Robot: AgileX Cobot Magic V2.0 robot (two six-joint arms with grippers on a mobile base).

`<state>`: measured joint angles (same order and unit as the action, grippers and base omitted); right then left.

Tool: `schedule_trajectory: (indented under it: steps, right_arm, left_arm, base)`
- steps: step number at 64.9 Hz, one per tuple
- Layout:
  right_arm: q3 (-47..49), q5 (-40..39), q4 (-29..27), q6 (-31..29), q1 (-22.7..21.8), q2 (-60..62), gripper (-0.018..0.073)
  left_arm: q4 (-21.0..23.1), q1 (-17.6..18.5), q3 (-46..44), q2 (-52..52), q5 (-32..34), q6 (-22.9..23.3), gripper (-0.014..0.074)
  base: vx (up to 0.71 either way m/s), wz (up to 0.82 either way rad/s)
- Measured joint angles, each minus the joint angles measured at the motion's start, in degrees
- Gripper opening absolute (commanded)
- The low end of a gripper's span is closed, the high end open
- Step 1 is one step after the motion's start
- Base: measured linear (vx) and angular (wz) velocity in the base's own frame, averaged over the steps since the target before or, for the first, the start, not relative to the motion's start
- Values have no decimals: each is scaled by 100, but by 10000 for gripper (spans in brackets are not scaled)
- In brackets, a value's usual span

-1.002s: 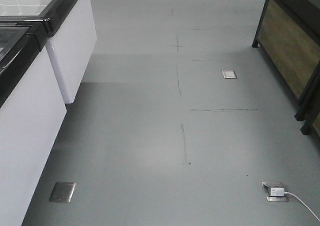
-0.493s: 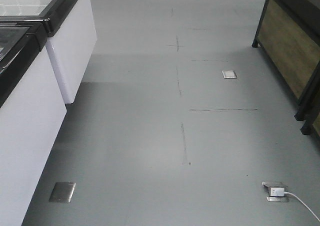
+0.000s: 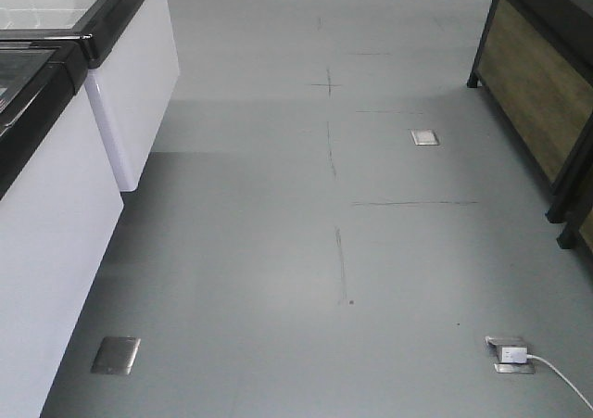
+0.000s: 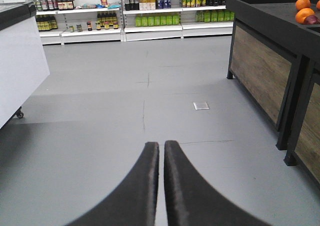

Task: Left arm holds basket, right arm returns cookies

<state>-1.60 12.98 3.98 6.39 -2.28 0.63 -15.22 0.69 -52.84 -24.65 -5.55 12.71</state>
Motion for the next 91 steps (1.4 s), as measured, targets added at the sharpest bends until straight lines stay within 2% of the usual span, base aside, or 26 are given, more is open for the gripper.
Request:
schedule_trajectory:
  steps: [18,29,39,52,60,91]
  right_arm:
    - [0,0,0,0,0,0,-6]
    - [0,0,0,0,0,0,-6]
    - [0,0,0,0,0,0,-6]
    - [0,0,0,0,0,0,-6]
    - [0,0,0,0,0,0,-6]
    - [0,0,0,0,0,0,-6]
  left_arm:
    - [-22,0,-306,-1514,-253,-5,38]
    - [-9,0,-306,-2083,-667,-5,102]
    - [82,0,-306,-2458,-937,19,221]
    - [291,0,-306,-2691,-942,19,441]
    - [303,0,-300,-2706,-937,19,522]
    - [303,-14,-300,-2706,-937,92,513]
  base:
    - [0,0]
    - [0,0]
    - [0,0]
    - [0,0]
    - [0,0]
    - [0,0]
